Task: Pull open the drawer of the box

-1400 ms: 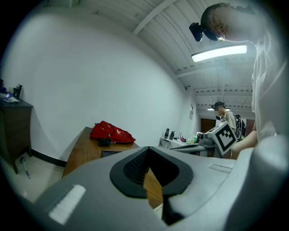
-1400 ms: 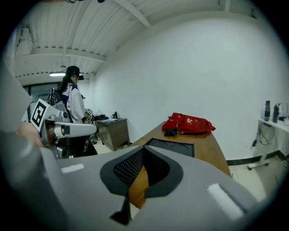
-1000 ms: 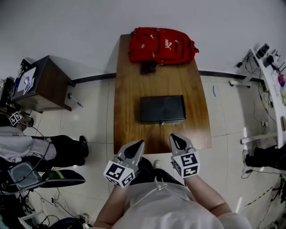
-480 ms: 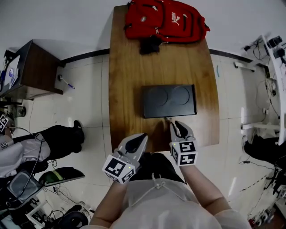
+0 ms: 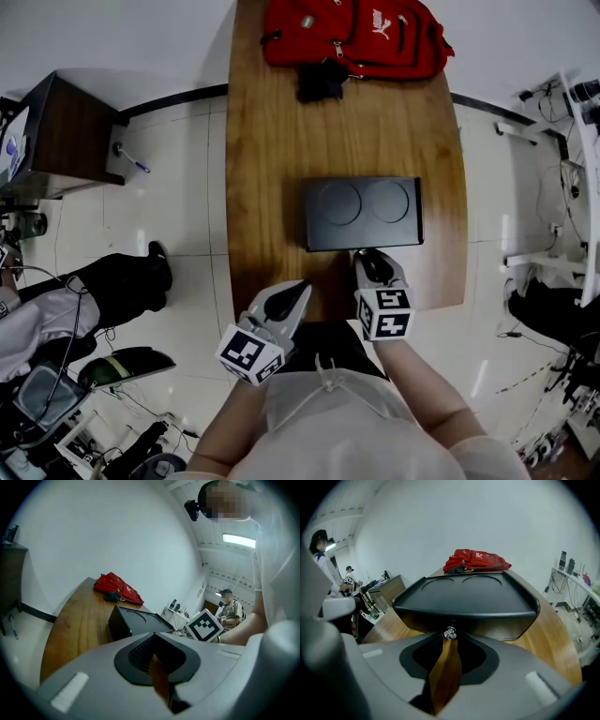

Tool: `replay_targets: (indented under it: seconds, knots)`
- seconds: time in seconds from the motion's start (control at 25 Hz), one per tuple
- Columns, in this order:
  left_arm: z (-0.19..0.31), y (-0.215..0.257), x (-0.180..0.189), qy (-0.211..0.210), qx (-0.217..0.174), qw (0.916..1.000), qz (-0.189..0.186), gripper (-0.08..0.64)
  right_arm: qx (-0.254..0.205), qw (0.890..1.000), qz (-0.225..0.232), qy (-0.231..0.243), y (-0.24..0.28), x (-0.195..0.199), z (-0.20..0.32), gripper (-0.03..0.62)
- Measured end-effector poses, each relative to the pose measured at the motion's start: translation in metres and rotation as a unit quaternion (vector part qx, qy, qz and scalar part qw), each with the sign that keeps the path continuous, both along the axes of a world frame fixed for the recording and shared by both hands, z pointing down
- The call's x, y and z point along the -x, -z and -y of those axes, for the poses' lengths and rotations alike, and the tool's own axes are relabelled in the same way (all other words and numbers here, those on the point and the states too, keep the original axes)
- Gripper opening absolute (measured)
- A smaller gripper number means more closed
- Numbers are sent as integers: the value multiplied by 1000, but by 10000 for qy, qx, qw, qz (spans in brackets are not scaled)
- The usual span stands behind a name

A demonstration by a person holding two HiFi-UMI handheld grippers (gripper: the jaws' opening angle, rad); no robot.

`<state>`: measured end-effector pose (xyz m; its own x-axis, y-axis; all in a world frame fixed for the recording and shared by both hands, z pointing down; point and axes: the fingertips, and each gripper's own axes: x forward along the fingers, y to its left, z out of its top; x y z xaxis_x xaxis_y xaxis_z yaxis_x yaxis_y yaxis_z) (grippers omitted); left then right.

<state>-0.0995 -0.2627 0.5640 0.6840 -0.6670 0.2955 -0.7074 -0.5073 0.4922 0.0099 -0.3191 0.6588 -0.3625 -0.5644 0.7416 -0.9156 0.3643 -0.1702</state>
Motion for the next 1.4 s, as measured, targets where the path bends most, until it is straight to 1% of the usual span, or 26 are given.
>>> replay_targets:
  seconds: [0.08, 0.16, 0.36, 0.52, 0.8, 1.04, 1.4]
  knots:
    - [4, 1, 4, 23, -12, 10000, -5, 6, 90, 9999, 10, -88, -3, 0, 1, 80]
    - [7, 3, 7, 17, -52, 10000, 6, 6, 119, 9998, 1, -128, -4, -1, 1, 77]
    - [5, 5, 16, 90, -50, 9999, 13, 6, 187, 9998, 54, -80, -4, 0, -1, 72]
    - [-1, 7, 12, -24, -39, 10000, 12, 6, 232, 9997, 38, -106, -5, -1, -7, 72]
    - [-18, 8, 8, -3, -48, 10000, 48, 6, 337, 9994, 34, -109, -7, -5, -37, 74]
    - [-40, 11, 0, 6, -64, 10000, 57, 6, 501, 9985, 128, -193, -11, -9, -67, 74]
    - [-67, 8, -1, 62, -19, 9999, 81, 6, 562, 9983, 95, -110, -14, -12, -96, 74]
